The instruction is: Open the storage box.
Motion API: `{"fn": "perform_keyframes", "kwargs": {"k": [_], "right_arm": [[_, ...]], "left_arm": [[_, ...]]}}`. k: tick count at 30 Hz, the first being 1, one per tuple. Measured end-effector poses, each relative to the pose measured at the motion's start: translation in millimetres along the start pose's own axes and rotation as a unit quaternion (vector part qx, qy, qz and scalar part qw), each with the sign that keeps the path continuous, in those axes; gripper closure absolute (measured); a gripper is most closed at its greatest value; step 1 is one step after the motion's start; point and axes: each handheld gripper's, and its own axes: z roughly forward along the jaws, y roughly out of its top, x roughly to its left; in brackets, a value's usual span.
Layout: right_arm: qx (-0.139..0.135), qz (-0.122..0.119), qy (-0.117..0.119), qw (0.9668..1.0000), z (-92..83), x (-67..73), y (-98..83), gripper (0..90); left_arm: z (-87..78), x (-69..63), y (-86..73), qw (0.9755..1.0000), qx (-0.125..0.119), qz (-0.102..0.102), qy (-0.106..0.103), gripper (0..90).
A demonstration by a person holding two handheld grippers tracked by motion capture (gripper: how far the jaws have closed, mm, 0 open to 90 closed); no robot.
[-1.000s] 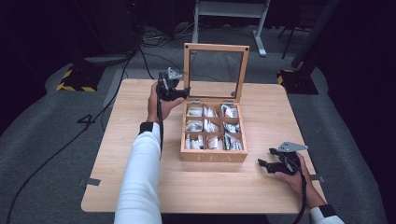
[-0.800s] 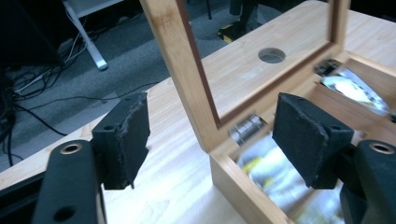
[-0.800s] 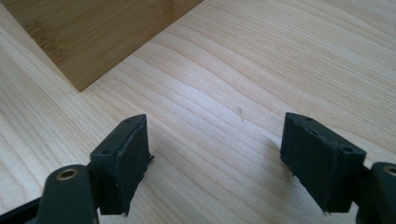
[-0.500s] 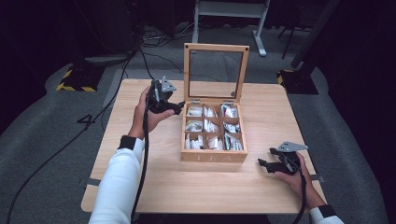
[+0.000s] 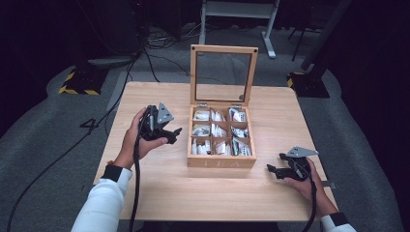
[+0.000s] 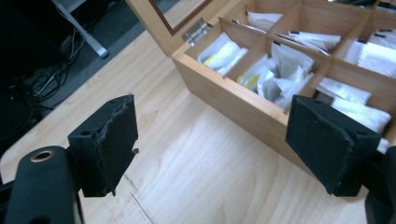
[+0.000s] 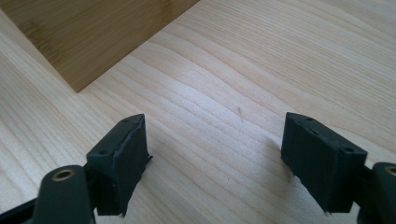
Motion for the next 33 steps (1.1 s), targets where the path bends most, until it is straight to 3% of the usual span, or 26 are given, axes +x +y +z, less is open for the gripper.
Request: {"fn": "perform_keyframes", "kwargs": {"k": [9,12,22,26,33], "right_arm": [[0.008,-0.011,-0.011,0.9999,-4.9,0.8,1.8,25.4],[-0.004,-0.004,-0.002,1.0000,-9.4,1.5,3.4,25.4],[-0.063,-0.023,0.009,0.9977,-37.2,17.5,31.6,23.4],[-0.071,-0.037,0.009,0.9967,-41.2,24.8,43.2,23.7],[-0.078,-0.060,0.025,0.9949,-38.9,39.4,61.4,26.4]], "left_arm": [[-10.0,-10.4,-32.2,0.9999,0.013,0.002,0.002,17.6],[-11.2,-15.2,-43.3,0.9999,0.015,-0.002,-0.002,17.6],[-3.9,-35.8,-92.3,0.9976,0.068,0.015,-0.004,17.5],[-2.8,-40.1,-108.0,0.9974,0.071,0.013,-0.002,17.7],[0.2,-46.5,-127.3,0.9972,0.072,-0.008,-0.021,17.5]]}}
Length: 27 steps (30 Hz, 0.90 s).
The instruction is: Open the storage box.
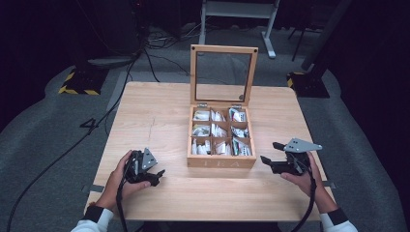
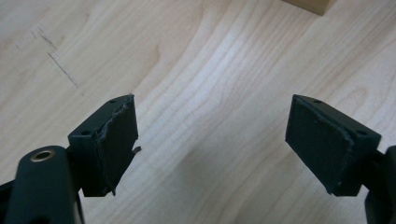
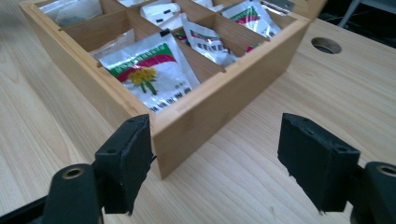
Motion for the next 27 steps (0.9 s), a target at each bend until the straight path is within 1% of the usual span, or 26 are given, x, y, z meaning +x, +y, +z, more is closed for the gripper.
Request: {"fn": "perform_keyframes", "kwargs": {"k": [1,4,6,7,8,9,11,12,14,15,16,17,19,20,21,23,24,25,26,27], "right_arm": [[0.001,-0.004,0.004,1.0000,2.2,2.2,2.6,26.7],[0.002,-0.011,0.011,0.9999,7.5,6.9,7.9,27.2],[0.002,-0.019,0.020,0.9996,12.8,12.0,13.6,28.8],[0.000,-0.026,0.028,0.9993,18.0,17.5,19.1,30.5],[0.001,-0.032,0.031,0.9990,20.8,19.9,21.8,30.9],[0.002,-0.037,0.033,0.9988,23.7,22.2,24.5,31.8],[0.002,-0.039,0.042,0.9983,29.3,25.6,28.9,32.1],[0.002,-0.039,0.042,0.9983,29.3,25.6,28.9,32.1],[0.003,-0.044,0.053,0.9976,37.9,29.8,35.1,31.8],[0.007,-0.046,0.055,0.9974,40.8,31.4,37.0,31.2],[0.007,-0.046,0.055,0.9974,40.8,31.4,37.0,31.2],[0.009,-0.052,0.061,0.9967,46.4,34.5,40.2,30.8],[0.011,-0.058,0.065,0.9961,52.1,36.8,42.5,30.7],[0.013,-0.059,0.069,0.9958,54.5,37.7,43.5,30.7],[0.014,-0.059,0.070,0.9957,56.9,38.4,44.4,30.7],[0.018,-0.062,0.072,0.9953,62.0,39.6,45.6,30.8],[0.018,-0.062,0.072,0.9953,62.0,39.6,45.6,30.8],[0.021,-0.065,0.070,0.9952,66.8,40.1,46.6,31.5],[0.021,-0.065,0.070,0.9952,66.8,40.1,46.6,31.5],[0.022,-0.064,0.076,0.9948,70.9,40.2,47.4,31.8]], "left_arm": [[0.6,-1.9,-4.0,1.0000,0.002,-0.004,-0.001,17.5],[-0.9,-3.4,-7.4,1.0000,0.003,-0.007,-0.003,17.5],[-2.8,-4.4,-11.0,0.9998,-0.004,-0.017,-0.010,17.4],[-4.4,-5.5,-15.1,0.9996,-0.006,-0.023,-0.012,17.2],[-4.4,-5.5,-15.1,0.9996,-0.006,-0.023,-0.012,17.2],[-5.4,-6.6,-19.6,0.9995,-0.006,-0.024,-0.021,17.2],[-6.2,-7.5,-23.3,0.9991,-0.005,-0.028,-0.030,17.2],[-6.2,-7.5,-23.3,0.9991,-0.005,-0.028,-0.030,17.1],[-6.6,-9.7,-27.7,0.9988,-0.003,-0.035,-0.033,17.1],[-7.5,-10.2,-29.1,0.9987,-0.003,-0.040,-0.032,17.0],[-7.5,-10.2,-29.1,0.9987,-0.003,-0.040,-0.032,17.0],[-8.7,-10.3,-32.3,0.9981,-0.006,-0.049,-0.036,17.0],[-10.3,-9.7,-36.2,0.9971,-0.008,-0.064,-0.041,17.0],[-10.3,-9.7,-36.2,0.9971,-0.008,-0.064,-0.041,16.9],[-11.8,-8.5,-40.5,0.9962,-0.010,-0.074,-0.043,16.8],[-13.2,-7.9,-44.7,0.9950,-0.015,-0.087,-0.047,16.8],[-13.2,-7.9,-44.7,0.9950,-0.015,-0.087,-0.047,16.7],[-14.4,-6.9,-49.0,0.9940,-0.019,-0.096,-0.049,16.7],[-14.4,-6.9,-49.0,0.9940,-0.019,-0.096,-0.049,16.7],[-15.8,-6.6,-52.6,0.9928,-0.021,-0.105,-0.053,16.7]]}}
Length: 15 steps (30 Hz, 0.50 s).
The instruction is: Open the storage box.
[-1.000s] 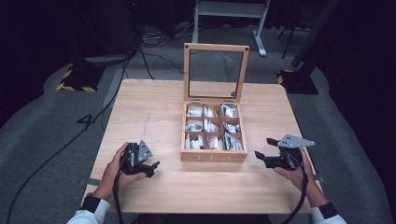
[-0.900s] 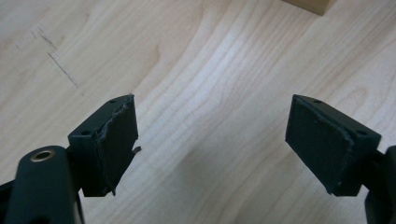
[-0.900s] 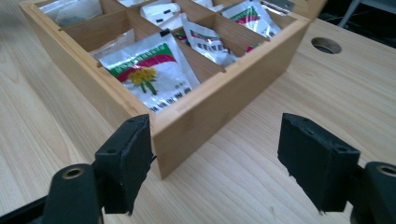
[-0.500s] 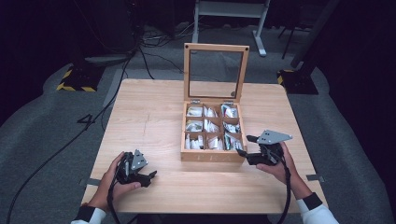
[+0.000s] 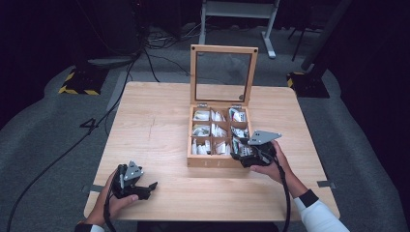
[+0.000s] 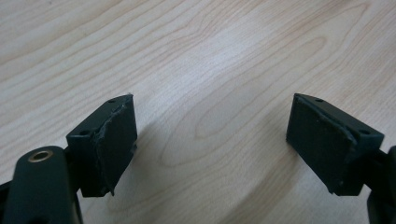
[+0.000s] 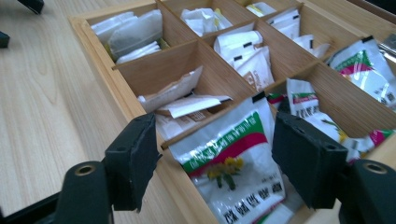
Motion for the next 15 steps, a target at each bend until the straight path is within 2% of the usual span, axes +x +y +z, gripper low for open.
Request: {"fn": "perform_keyframes", "kwargs": {"k": [5,11,12,15], "right_arm": [[0.001,0.003,-0.003,1.0000,4.2,-1.1,3.3,31.5],[0.009,-0.006,-0.011,0.9999,1.0,1.6,4.0,33.8],[0.012,-0.015,-0.030,0.9994,-3.4,1.7,2.8,36.5],[0.008,-0.004,-0.026,0.9996,-8.2,-2.3,0.8,36.8]], "left_arm": [[-3.3,-0.9,-3.8,1.0000,-0.001,-0.003,0.001,16.6],[-7.8,-1.2,-8.5,0.9999,0.001,-0.011,0.001,16.5],[-8.6,-0.9,-9.4,1.0000,0.001,-0.009,0.002,16.5],[-8.8,-0.9,-9.6,0.9999,0.001,-0.011,0.001,16.4]]}}
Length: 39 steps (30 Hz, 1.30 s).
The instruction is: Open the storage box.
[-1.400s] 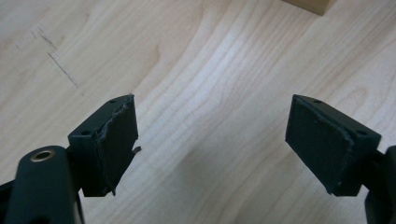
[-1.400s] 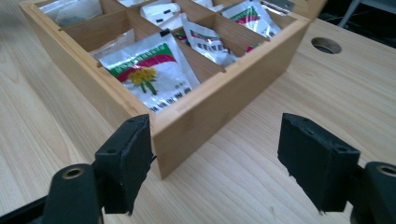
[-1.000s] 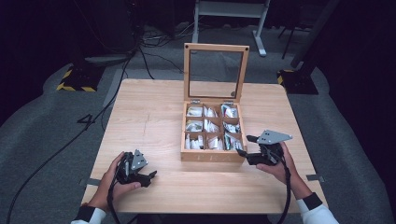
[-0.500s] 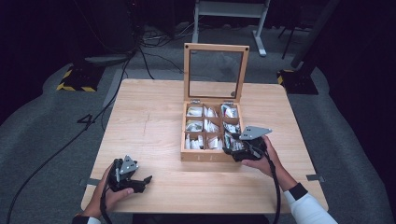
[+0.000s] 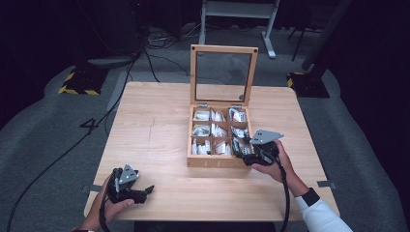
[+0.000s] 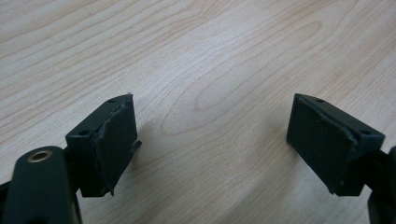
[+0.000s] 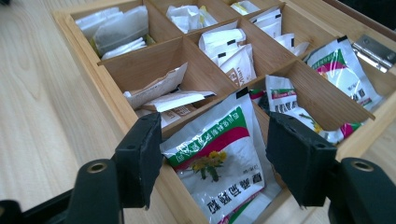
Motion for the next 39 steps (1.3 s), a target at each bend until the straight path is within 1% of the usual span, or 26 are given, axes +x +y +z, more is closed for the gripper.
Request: {"fn": "perform_keyframes", "kwargs": {"k": [1,2,4,5,7,9,12,14,15,18,19,20,21,23,24,25,26,27,29,31,32,33,34,36,37,39], "right_arm": [[-0.001,0.017,0.008,0.9998,-1.3,-3.9,-2.3,35.9],[0.000,0.018,0.008,0.9998,-1.0,-4.2,-2.5,35.6],[0.002,0.016,0.004,0.9999,-0.9,-3.8,-2.2,35.3],[0.004,0.003,-0.007,1.0000,-1.7,-2.0,-0.9,35.2],[0.008,-0.001,-0.014,0.9999,-1.9,-0.3,-0.8,35.3],[0.015,-0.005,-0.029,0.9995,-2.6,0.4,-1.7,37.0],[0.016,0.007,-0.040,0.9990,-6.1,-2.2,-2.9,38.9],[0.018,0.009,-0.041,0.9990,-6.7,-3.8,-3.3,39.6],[0.020,0.016,-0.037,0.9990,-6.9,-5.8,-4.5,45.1],[0.028,0.014,-0.044,0.9985,-5.6,-6.0,-5.5,48.9],[0.037,0.008,-0.054,0.9978,-5.0,-5.8,-5.2,58.8],[0.044,-0.004,-0.073,0.9964,-4.1,-5.5,-5.3,62.0],[0.046,-0.010,-0.074,0.9961,-2.6,-6.5,-6.2,64.2],[0.043,0.007,-0.053,0.9976,1.4,-9.3,-7.8,67.3],[0.043,0.007,-0.053,0.9976,1.4,-9.3,-7.8,67.3],[0.044,0.001,-0.043,0.9981,5.9,-8.9,-7.4,69.1],[0.044,0.001,-0.043,0.9981,5.9,-8.9,-7.4,69.1],[0.045,-0.016,-0.033,0.9983,9.9,-6.8,-5.8,76.5],[0.044,-0.018,-0.026,0.9985,12.6,-6.8,-4.7,76.8],[0.042,0.000,-0.010,0.9990,13.7,-10.9,-5.2,77.0],[0.042,0.000,-0.010,0.9990,13.7,-10.9,-5.2,77.0],[0.045,0.019,0.002,0.9988,14.1,-14.3,-5.9,74.1],[0.055,0.037,0.012,0.9977,15.9,-17.9,-7.3,65.7],[0.058,0.039,0.008,0.9975,18.0,-17.4,-8.8,67.1],[0.061,0.021,0.000,0.9979,18.2,-13.6,-7.5,72.2],[0.063,0.013,-0.005,0.9979,18.1,-11.5,-6.6,73.6]], "left_arm": [[0.4,1.0,0.2,1.0000,-0.001,0.003,-0.002,16.2],[0.6,1.2,0.3,1.0000,0.000,0.002,-0.004,16.0],[0.7,1.6,0.5,1.0000,0.001,0.003,-0.005,15.3],[1.3,2.1,0.6,1.0000,0.000,0.003,-0.005,15.0],[1.2,2.5,0.9,1.0000,0.002,0.005,-0.005,14.7],[1.2,2.9,1.1,1.0000,0.003,0.006,-0.005,14.4],[1.2,2.9,1.1,1.0000,0.003,0.006,-0.005,14.4],[1.2,2.9,1.1,1.0000,0.003,0.006,-0.005,14.4],[1.2,3.1,1.1,1.0000,0.003,0.007,-0.006,14.3],[1.5,3.7,1.3,0.9999,0.002,0.009,-0.008,14.2],[1.7,4.1,1.4,0.9999,0.002,0.011,-0.010,14.2],[1.7,4.1,1.4,0.9999,0.002,0.011,-0.010,14.2],[2.3,4.3,1.6,0.9999,0.002,0.008,-0.012,13.9],[2.4,5.0,2.0,0.9998,0.003,0.012,-0.013,12.9],[2.5,5.4,2.2,0.9998,0.005,0.013,-0.013,12.9],[3.2,5.5,2.6,0.9998,0.003,0.012,-0.014,12.3],[3.2,5.5,2.6,0.9998,0.003,0.012,-0.014,12.2],[3.4,5.4,2.8,0.9998,0.005,0.009,-0.014,11.9],[4.2,6.6,3.9,0.9997,0.007,0.014,-0.017,11.1],[5.0,7.1,4.6,0.9997,0.006,0.016,-0.014,10.1],[5.0,7.1,4.6,0.9997,0.006,0.016,-0.014,10.0],[5.1,7.0,4.6,0.9998,0.007,0.016,-0.014,10.0],[5.2,7.1,4.7,0.9997,0.007,0.016,-0.015,9.9],[5.3,6.7,4.7,0.9998,0.007,0.013,-0.015,9.8],[5.5,7.1,5.0,0.9997,0.007,0.015,-0.016,9.7],[5.6,7.1,5.0,0.9997,0.007,0.014,-0.016,9.7]]}}
